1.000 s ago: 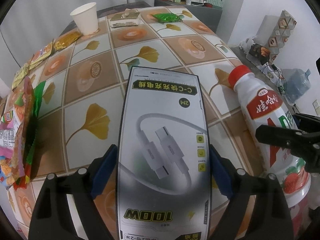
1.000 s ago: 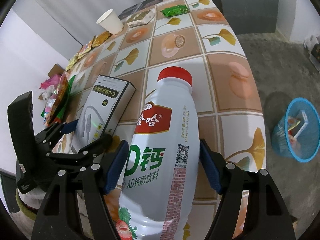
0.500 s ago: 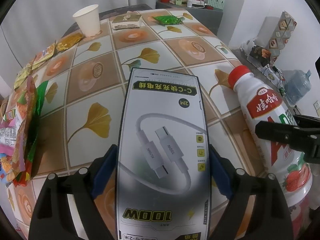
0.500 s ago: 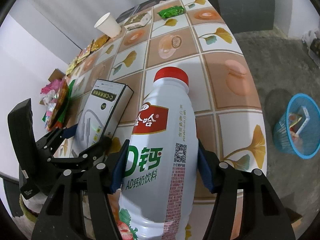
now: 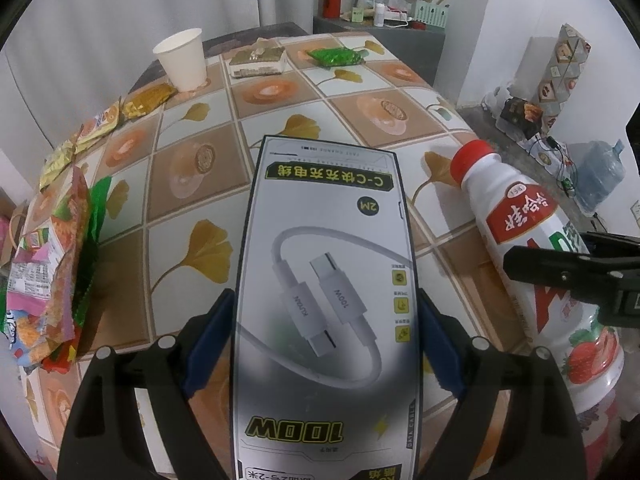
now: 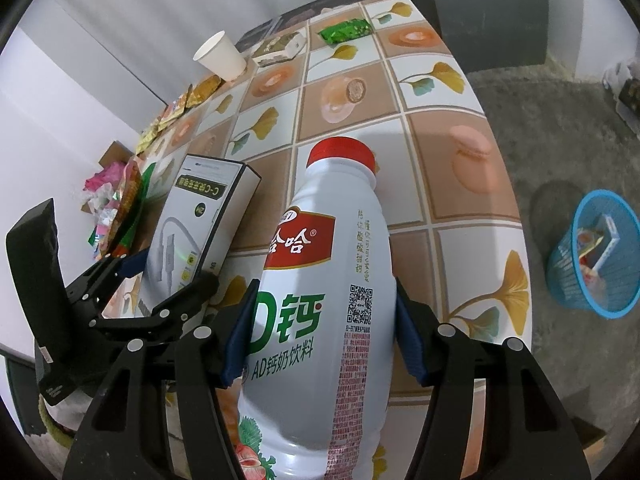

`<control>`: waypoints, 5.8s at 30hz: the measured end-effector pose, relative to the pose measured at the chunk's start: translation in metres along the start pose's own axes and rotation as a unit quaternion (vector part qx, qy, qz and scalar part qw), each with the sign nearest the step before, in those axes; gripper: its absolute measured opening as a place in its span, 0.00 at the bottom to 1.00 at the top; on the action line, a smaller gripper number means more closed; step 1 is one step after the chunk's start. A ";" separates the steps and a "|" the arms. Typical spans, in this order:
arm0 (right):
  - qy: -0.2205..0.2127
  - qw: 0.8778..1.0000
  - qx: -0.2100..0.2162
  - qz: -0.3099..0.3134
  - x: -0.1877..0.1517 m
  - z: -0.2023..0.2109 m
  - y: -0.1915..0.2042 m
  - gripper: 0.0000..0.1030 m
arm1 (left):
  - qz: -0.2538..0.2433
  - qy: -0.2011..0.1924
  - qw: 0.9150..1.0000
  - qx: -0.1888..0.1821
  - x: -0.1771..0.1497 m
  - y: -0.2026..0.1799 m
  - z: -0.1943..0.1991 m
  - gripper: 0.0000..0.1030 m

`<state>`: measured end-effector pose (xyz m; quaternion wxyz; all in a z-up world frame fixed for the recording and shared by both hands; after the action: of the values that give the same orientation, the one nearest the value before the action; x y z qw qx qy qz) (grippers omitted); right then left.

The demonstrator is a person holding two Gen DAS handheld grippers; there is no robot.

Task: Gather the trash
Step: 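Lift the milk bottle and cable box off the table and turn toward the wastebasket, then hold both grippers over the blue wastebasket and open them to drop the items, then move both grippers back over the table toward the large snack bags, then grasp the purple snack bag with the left gripper while the right gripper grasps the green snack bag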

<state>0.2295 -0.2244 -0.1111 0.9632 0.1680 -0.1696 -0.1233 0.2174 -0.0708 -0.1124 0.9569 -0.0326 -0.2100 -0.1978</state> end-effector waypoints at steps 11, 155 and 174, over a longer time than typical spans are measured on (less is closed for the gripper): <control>-0.028 1.000 0.013 -0.006 -0.002 0.023 -0.006 0.56 | -0.006 -0.025 1.000 -0.005 0.008 -0.010 0.023 0.82; 0.147 0.939 0.309 0.030 0.009 -0.086 0.208 0.00 | 0.476 -0.182 0.797 -0.324 -0.109 0.242 0.047 0.52; 0.125 0.953 0.275 0.000 0.072 -0.113 0.193 0.41 | 0.462 -0.146 0.837 -0.254 -0.120 0.258 0.043 0.08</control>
<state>0.3719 -0.0374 -0.1202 0.8932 0.4406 -0.0748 -0.0501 0.2018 0.2167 -0.1174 0.8534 -0.3965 -0.2504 0.2278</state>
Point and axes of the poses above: each gripper's, at about its wrist camera, not at the fingertips, and z roughly against the way its jaws point, y to its left, x to its top, the point moved 7 cm from there along -z, roughly the way its jaws point, and after that the axes turned 6 degrees about y, right-handed, at the moved point
